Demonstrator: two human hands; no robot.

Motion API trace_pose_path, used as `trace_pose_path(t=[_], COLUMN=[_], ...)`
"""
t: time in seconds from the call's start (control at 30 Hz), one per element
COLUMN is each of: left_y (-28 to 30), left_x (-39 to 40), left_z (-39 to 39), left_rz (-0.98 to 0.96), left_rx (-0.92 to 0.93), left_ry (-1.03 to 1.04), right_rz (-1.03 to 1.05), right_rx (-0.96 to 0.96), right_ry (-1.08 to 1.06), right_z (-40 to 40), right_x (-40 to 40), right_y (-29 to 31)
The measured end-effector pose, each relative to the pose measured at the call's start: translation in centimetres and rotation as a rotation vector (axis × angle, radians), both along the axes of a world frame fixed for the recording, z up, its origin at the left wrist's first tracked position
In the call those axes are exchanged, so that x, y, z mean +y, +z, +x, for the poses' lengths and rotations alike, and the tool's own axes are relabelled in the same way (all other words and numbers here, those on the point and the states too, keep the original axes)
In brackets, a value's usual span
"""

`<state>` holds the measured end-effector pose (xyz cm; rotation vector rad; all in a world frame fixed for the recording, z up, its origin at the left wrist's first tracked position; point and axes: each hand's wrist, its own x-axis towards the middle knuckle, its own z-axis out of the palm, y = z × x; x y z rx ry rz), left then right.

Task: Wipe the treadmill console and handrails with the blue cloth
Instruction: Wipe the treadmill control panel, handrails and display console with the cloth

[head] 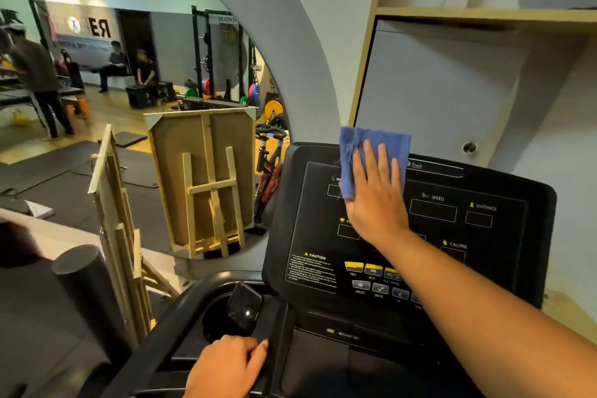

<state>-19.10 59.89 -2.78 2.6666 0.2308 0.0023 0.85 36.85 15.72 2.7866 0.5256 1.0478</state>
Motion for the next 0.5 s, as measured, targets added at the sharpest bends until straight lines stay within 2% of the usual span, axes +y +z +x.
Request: trace_pose_path(t=[0.1, 0.23, 0.3, 0.4, 0.5], left_y=[-0.2, -0.2, 0.0, 0.2, 0.4], left_x=[0.1, 0.1, 0.1, -0.1, -0.2], left_z=[0.1, 0.1, -0.1, -0.2, -0.4], left_rz=[-0.015, 0.016, 0.021, 0.010, 0.022], left_rx=[0.017, 0.024, 0.007, 0.000, 0.004], left_ry=[0.009, 0.010, 0.023, 0.030, 0.040], right_rz=[-0.018, -0.332, -0.438, -0.274, -0.113], right_rx=[-0.009, 0.056, 0.052, -0.037, -0.011], right_ry=[0.063, 0.418, 0.490, 0.331, 0.138], right_z=[-0.4, -4.0, -4.3, -1.4, 1.3], right_x=[2.4, 2.9, 1.9, 1.4, 1.8], right_y=[-0.8, -7.6, -8.8, -4.5, 1.0])
